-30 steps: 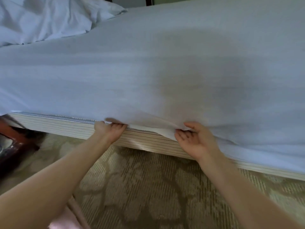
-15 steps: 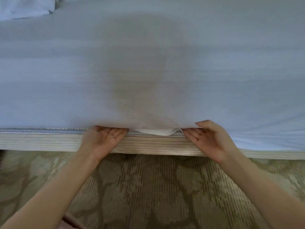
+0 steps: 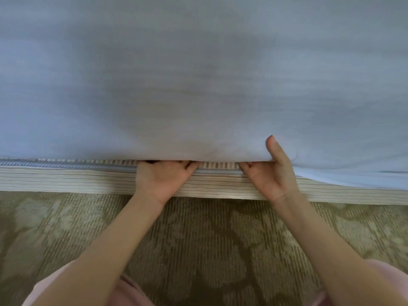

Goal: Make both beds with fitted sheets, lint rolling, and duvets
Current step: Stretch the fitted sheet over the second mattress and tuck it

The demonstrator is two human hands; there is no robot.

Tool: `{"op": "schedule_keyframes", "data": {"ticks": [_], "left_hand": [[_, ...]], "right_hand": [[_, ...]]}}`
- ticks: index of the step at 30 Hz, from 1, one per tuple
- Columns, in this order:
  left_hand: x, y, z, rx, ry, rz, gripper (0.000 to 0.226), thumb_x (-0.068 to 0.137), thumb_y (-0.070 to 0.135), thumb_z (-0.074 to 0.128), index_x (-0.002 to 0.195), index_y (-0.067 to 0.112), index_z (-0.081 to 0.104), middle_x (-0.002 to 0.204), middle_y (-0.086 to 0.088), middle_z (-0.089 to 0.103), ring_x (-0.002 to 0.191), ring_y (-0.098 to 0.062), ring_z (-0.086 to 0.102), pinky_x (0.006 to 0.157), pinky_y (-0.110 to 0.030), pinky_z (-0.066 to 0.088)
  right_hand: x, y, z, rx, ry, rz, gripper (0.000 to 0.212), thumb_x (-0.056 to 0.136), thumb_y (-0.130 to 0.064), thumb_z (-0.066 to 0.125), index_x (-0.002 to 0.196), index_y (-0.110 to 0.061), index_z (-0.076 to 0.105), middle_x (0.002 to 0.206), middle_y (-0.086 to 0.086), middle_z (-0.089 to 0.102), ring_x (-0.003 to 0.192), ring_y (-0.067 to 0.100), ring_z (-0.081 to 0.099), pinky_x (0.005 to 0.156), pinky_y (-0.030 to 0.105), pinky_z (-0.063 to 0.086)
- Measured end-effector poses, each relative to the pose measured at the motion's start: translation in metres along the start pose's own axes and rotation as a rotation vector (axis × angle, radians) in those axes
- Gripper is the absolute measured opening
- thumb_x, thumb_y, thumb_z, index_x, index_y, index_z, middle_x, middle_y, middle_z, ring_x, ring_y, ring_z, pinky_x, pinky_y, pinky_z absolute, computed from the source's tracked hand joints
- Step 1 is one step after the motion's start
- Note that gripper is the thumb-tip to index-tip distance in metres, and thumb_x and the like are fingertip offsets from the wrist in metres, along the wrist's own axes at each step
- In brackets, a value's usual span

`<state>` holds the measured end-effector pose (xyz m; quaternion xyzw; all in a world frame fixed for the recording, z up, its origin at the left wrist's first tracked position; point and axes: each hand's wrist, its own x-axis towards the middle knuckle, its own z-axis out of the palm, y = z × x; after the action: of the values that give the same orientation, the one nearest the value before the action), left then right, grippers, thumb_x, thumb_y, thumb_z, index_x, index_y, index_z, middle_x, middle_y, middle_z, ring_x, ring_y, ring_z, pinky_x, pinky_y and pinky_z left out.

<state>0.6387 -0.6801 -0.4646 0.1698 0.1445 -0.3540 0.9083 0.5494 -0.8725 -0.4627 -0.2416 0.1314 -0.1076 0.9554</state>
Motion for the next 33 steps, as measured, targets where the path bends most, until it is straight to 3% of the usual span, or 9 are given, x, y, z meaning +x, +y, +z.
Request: {"op": "schedule_keyframes", "data": {"ticks": [4,9,12,17,20,23,25,30,33], "left_hand": [[0.011,-0.011,0.002,-0.107,-0.023,0.034,0.059,0.095,0.056,0.033,0.135,0.016,0.050,0.128,-0.021,0.058,0.122,-0.042,0.050,0.102,-0.066,0.032],[0.009,-0.007,0.006,-0.043,0.033,0.038,0.054,0.096,0.052,0.030,0.132,0.017,0.052,0.126,-0.020,0.060,0.120,-0.042,0.051,0.100,-0.065,0.034],[-0.003,0.002,0.015,0.076,0.127,-0.003,0.049,0.097,0.041,0.029,0.130,0.013,0.052,0.126,-0.017,0.059,0.120,-0.038,0.050,0.105,-0.059,0.034],[-0.026,-0.001,0.024,0.118,0.310,0.085,0.050,0.100,0.039,0.025,0.137,0.012,0.044,0.135,-0.014,0.051,0.125,-0.032,0.047,0.110,-0.048,0.031],[-0.045,-0.042,0.037,0.191,0.340,-0.058,0.048,0.101,0.031,0.025,0.137,0.003,0.040,0.137,-0.016,0.050,0.130,-0.029,0.045,0.113,-0.042,0.024],[-0.060,-0.091,0.063,0.264,0.176,-0.455,0.033,0.099,0.011,0.027,0.116,-0.007,0.049,0.122,-0.020,0.059,0.126,-0.031,0.049,0.107,-0.039,0.032],[-0.056,-0.115,0.075,0.357,0.092,-0.563,0.027,0.098,0.006,0.028,0.101,-0.003,0.054,0.101,-0.015,0.063,0.122,-0.028,0.052,0.099,-0.036,0.034],[-0.033,-0.159,0.083,0.427,0.006,-0.504,0.026,0.098,0.005,0.031,0.089,0.000,0.055,0.098,-0.010,0.060,0.109,-0.025,0.054,0.082,-0.031,0.043],[-0.020,-0.180,0.078,0.426,0.053,-0.427,0.022,0.098,0.005,0.034,0.097,-0.002,0.056,0.111,-0.011,0.059,0.124,-0.025,0.050,0.098,-0.034,0.038]], "right_hand": [[0.001,0.003,0.004,-0.013,0.019,0.006,0.099,0.039,-0.026,0.096,0.127,-0.017,0.054,0.131,0.008,0.059,0.123,0.027,0.055,0.102,0.048,0.043],[-0.014,-0.016,0.004,-0.258,0.050,0.214,0.107,0.040,-0.037,0.095,0.136,-0.019,0.049,0.132,0.005,0.059,0.120,0.023,0.057,0.098,0.043,0.047],[-0.029,-0.035,0.005,-0.480,0.124,0.376,0.093,0.037,-0.041,0.095,0.121,-0.019,0.062,0.118,0.004,0.068,0.109,0.016,0.065,0.090,0.046,0.052],[-0.052,-0.057,0.014,-0.748,0.277,0.496,0.055,0.075,-0.043,0.066,0.114,-0.005,0.062,0.116,0.016,0.067,0.107,0.022,0.066,0.085,0.041,0.054],[-0.061,-0.058,0.015,-0.747,0.368,0.508,0.050,0.064,-0.035,0.079,0.104,-0.007,0.065,0.113,0.013,0.069,0.099,0.021,0.069,0.079,0.036,0.057],[-0.069,-0.053,0.010,-0.760,0.580,0.462,0.018,0.082,-0.023,0.065,0.093,-0.009,0.062,0.095,0.008,0.069,0.088,0.021,0.065,0.078,0.035,0.052],[-0.073,-0.057,0.005,-0.681,0.781,0.371,0.012,0.092,-0.015,0.053,0.083,-0.008,0.058,0.083,0.007,0.062,0.077,0.021,0.058,0.068,0.035,0.046],[-0.085,-0.110,-0.024,-0.510,1.061,0.018,0.023,0.098,-0.009,0.037,0.077,-0.007,0.046,0.079,0.004,0.056,0.066,0.017,0.054,0.066,0.030,0.043],[-0.104,-0.159,-0.056,-0.461,1.066,-0.109,0.024,0.098,-0.007,0.035,0.076,-0.009,0.044,0.079,0.002,0.053,0.066,0.013,0.053,0.057,0.028,0.040]]}}
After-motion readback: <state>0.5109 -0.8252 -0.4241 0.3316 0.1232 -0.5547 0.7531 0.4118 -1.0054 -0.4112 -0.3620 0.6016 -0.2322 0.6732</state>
